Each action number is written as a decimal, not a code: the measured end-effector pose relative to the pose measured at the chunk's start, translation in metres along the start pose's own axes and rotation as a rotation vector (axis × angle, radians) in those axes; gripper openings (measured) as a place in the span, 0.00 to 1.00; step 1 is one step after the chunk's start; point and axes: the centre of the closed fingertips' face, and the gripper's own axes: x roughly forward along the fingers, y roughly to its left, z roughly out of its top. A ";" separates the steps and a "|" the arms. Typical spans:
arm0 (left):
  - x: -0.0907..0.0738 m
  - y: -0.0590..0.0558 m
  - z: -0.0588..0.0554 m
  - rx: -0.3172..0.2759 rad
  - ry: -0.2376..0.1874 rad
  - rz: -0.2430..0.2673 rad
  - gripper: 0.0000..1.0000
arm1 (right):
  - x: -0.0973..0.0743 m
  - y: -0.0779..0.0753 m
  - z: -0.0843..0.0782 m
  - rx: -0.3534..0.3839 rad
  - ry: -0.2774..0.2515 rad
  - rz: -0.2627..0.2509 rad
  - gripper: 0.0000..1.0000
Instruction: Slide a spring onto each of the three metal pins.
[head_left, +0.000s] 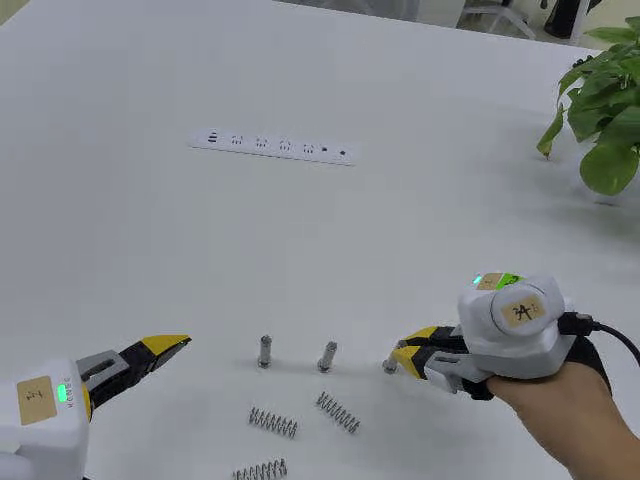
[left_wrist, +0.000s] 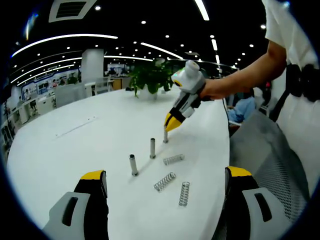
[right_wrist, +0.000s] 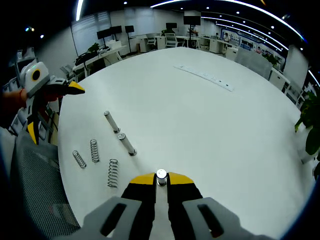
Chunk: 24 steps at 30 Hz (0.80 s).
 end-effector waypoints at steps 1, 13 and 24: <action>0.000 0.000 0.000 0.001 0.001 0.000 1.00 | 0.000 0.000 0.000 0.000 0.000 0.000 0.09; 0.001 0.000 -0.001 -0.001 0.006 -0.001 0.99 | 0.000 0.002 -0.002 0.000 0.002 0.006 0.09; 0.000 0.000 0.000 -0.003 0.001 0.004 0.99 | 0.000 0.004 -0.002 -0.005 0.004 0.012 0.09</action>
